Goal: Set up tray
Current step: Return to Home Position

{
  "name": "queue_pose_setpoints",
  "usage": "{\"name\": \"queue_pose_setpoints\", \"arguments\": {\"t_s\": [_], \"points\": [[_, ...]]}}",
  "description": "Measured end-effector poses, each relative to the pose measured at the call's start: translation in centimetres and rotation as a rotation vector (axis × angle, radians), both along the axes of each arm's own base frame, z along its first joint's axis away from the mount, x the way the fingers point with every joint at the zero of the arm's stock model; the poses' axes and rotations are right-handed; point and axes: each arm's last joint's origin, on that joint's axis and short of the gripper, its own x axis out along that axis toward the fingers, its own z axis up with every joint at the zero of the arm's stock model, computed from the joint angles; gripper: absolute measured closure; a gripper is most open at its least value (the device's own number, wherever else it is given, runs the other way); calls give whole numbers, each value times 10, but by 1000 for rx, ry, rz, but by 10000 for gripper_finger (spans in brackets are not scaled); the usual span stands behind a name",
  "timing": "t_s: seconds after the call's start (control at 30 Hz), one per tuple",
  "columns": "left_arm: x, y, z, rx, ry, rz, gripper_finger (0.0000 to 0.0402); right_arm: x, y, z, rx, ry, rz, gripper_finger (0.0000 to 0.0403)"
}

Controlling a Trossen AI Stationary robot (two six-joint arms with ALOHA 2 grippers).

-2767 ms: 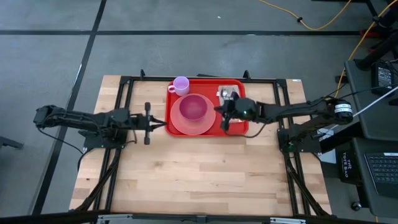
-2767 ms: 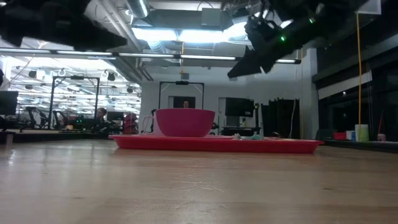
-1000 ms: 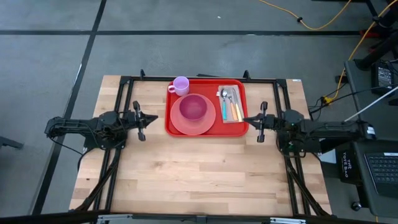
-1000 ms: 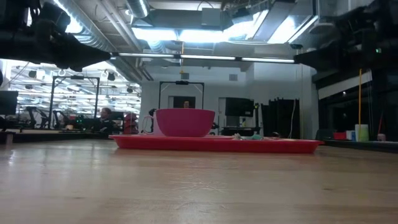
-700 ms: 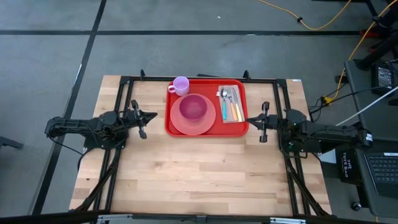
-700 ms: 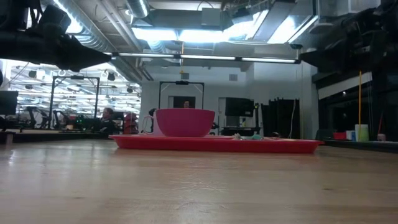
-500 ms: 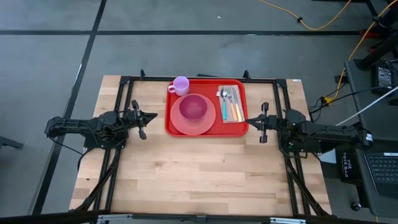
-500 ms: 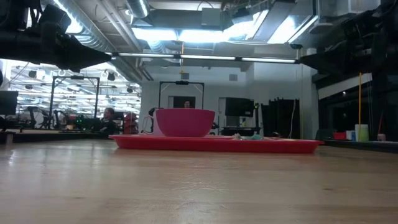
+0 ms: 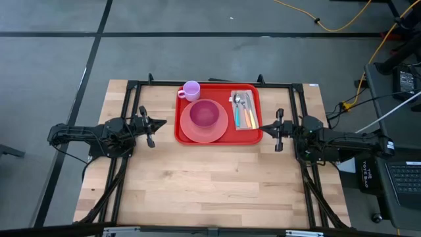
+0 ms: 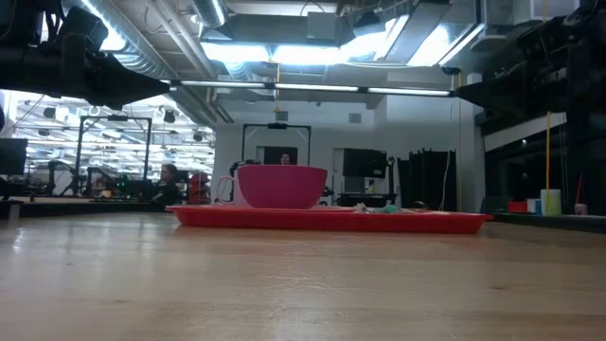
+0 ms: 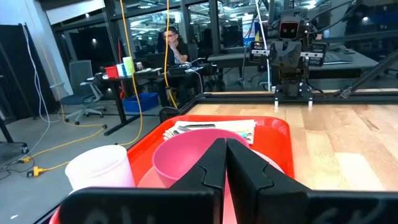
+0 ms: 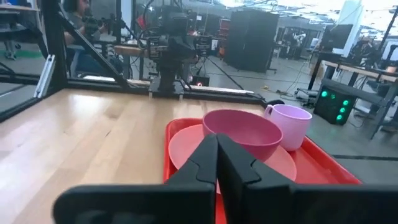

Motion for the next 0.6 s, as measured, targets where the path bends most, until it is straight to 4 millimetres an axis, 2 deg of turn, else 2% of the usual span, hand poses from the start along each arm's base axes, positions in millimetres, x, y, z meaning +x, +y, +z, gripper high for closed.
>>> {"name": "queue_pose_setpoints", "arguments": {"t_s": [0.17,0.6], "points": [[0,0,0,0,1,-1,394,0,0,1,-89,3,-2,397],[0,0,0,0,0,-1,398,0,0,0,-89,6,-2,397]]}}
